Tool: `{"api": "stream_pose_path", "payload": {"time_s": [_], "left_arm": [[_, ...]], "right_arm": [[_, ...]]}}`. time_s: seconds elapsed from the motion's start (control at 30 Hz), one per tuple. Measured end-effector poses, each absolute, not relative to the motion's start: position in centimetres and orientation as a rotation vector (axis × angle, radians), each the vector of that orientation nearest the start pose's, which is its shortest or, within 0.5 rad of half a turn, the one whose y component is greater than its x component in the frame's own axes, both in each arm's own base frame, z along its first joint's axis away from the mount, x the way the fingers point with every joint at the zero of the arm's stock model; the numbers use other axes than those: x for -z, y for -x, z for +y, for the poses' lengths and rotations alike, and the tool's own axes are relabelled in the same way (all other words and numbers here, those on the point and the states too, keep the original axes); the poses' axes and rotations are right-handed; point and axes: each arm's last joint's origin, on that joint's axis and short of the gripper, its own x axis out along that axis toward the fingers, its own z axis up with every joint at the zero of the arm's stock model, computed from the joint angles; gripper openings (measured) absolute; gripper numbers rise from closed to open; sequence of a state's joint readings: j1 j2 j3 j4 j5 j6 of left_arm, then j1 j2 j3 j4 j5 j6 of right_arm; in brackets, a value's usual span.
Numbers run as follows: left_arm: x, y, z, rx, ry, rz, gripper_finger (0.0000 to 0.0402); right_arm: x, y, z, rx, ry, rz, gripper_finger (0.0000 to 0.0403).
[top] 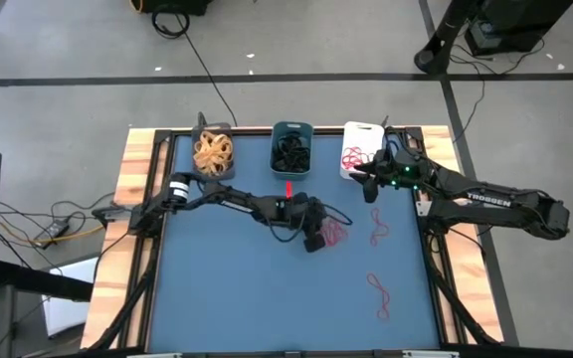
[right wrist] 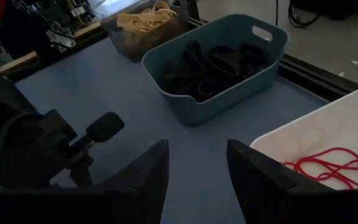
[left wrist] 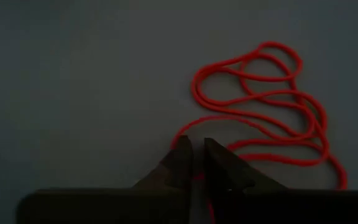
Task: Sort rubber bands into baskets
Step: Put the red rubber band into the white bin
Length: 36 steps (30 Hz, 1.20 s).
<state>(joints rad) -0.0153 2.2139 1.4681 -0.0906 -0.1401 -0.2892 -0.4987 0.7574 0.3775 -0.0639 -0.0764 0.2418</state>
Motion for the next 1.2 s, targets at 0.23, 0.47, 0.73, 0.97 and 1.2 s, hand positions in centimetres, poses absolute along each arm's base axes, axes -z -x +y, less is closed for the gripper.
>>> {"api": "stream_pose_path", "payload": {"time_s": [0.23, 0.47, 0.73, 0.97, 1.2], "left_arm": [[-12.1, -46.4, -0.2, -0.197, 0.207, 0.817, 0.0004], [-12.6, -46.7, -0.8, -0.192, 0.169, 0.755, 0.0002], [-16.5, -46.5, -1.8, -0.183, 0.125, 0.662, 0.0001], [-17.2, -46.2, -2.3, -0.163, 0.109, 0.663, 0.0008], [-15.8, -45.6, -2.4, -0.107, -0.016, 0.793, 0.0069]], "right_arm": [[-20.8, -14.6, -7.7, 0.465, -0.359, 0.376, 0.0158], [-20.7, -14.6, -7.6, 0.433, -0.374, 0.392, 0.0147], [-20.0, -14.8, -6.4, 0.353, -0.382, 0.469, 0.0139], [-18.2, -15.1, -5.3, 0.275, -0.382, 0.538, 0.0144], [-18.3, -15.3, -5.1, 0.262, -0.375, 0.516, 0.0158]]}}
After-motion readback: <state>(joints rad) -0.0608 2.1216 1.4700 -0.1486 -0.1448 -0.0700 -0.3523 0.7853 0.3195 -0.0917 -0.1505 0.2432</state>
